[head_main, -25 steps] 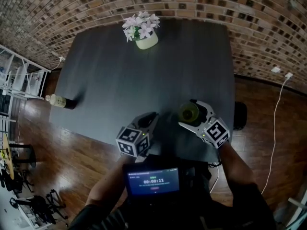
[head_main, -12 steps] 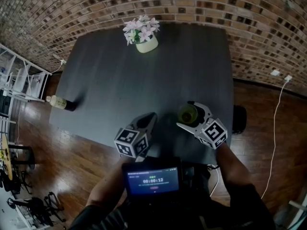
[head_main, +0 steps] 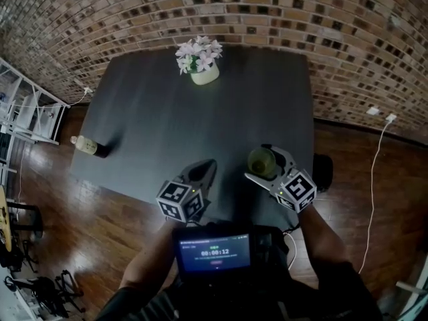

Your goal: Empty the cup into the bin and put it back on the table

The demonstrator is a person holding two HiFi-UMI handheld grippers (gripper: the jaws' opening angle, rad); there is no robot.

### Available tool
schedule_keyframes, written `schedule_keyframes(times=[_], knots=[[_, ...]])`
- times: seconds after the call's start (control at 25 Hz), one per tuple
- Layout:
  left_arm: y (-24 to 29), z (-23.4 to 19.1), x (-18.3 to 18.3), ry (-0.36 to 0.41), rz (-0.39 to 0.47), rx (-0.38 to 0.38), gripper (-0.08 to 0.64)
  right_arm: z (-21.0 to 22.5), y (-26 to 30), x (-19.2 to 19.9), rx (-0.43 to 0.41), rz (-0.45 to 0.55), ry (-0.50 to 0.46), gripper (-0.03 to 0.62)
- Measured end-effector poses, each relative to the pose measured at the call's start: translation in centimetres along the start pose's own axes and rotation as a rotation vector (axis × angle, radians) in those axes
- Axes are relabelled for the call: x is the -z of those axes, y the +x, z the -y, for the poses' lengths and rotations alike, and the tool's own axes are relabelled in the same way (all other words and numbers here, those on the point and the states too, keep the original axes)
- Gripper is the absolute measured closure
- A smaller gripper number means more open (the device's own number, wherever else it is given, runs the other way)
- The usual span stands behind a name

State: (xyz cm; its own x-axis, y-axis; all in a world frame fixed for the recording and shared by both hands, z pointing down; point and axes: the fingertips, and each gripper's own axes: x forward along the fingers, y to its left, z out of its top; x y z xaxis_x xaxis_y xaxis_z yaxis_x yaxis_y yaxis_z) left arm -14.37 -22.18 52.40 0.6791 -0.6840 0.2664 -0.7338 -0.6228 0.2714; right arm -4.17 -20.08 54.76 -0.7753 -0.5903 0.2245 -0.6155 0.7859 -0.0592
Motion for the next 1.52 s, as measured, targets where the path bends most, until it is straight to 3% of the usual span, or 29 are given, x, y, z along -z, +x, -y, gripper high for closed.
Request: schedule_keyframes(times=[0.56, 0.76, 1.12, 1.4, 1.52], knots=[[-3.6, 2.9, -7.7, -0.002, 0.136, 0.033, 0.56, -1.7, -4.6, -9.1, 0.058, 0.01, -0.055, 0.196], [-4.3, 3.7, -8.6, 0.001, 0.169, 0.038, 0.56, -2.2, -6.1, -9.9, 0.069, 0.015, -0.079, 0.195], [-4.6, 5.2, -11.3, 0.014, 0.212, 0.076, 0.56, -2.2, -7.6, -11.4, 0.118, 0.03, -0.033, 0.196], [-3.3, 5.6, -12.1, 0.007, 0.227, 0.064, 0.56, -0.9, -9.9, -11.8, 0.211, 0.012, -0.004, 0.196], [-2.1, 6.5, -12.5, 0.001, 0.229, 0.096, 0.56, 0.0, -11.5, -12.1, 0.271, 0.016, 0.002, 0.196]])
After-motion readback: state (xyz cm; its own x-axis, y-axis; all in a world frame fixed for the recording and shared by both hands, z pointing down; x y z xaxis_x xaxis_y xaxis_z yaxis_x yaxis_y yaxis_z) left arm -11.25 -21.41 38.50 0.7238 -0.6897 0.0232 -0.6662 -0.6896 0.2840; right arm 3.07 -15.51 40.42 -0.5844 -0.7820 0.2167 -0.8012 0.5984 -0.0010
